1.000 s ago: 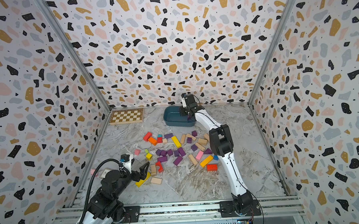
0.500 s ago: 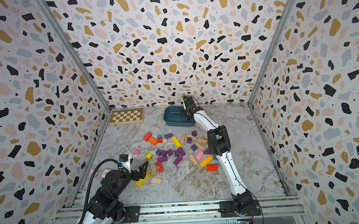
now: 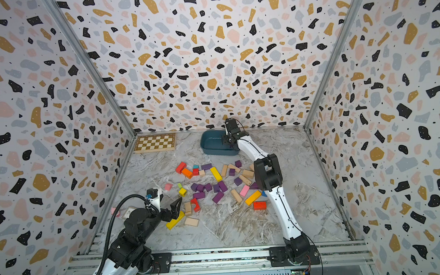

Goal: Pick purple bricks into the storage bin
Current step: Place the building block in the storage box.

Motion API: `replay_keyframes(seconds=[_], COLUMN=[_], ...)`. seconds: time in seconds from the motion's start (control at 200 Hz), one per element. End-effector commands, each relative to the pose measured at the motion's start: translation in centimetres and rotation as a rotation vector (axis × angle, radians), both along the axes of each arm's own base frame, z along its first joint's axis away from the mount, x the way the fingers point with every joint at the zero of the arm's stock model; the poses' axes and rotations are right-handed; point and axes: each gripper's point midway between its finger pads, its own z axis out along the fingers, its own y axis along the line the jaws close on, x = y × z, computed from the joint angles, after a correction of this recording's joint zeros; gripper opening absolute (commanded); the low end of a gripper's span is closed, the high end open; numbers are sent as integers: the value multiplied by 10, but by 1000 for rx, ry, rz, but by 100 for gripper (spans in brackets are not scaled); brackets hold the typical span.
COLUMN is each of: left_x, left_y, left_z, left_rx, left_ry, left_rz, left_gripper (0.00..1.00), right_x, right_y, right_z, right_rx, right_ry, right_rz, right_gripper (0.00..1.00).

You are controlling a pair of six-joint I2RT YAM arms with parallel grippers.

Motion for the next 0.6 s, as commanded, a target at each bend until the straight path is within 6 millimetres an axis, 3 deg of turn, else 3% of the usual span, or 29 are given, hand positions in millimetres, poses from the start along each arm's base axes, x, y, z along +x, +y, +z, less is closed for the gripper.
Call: replay_keyframes(seconds=[0.0, 0.225, 0.596], left_x=[3, 3, 3], left_y=[-4, -4, -5], left_z=[11, 11, 11], left_rx=[-20, -21, -20], left_ry=[-40, -40, -40], left_rz=[-10, -15, -16], left_gripper=[99, 99, 99], right_x=[5, 8, 10], right_y=[-2, -2, -3], right_z=[17, 30, 48], right_rx=[14, 24, 22], right_ry=[-28, -54, -90], right_rz=[-13, -7, 3], right_gripper=[20, 29, 52])
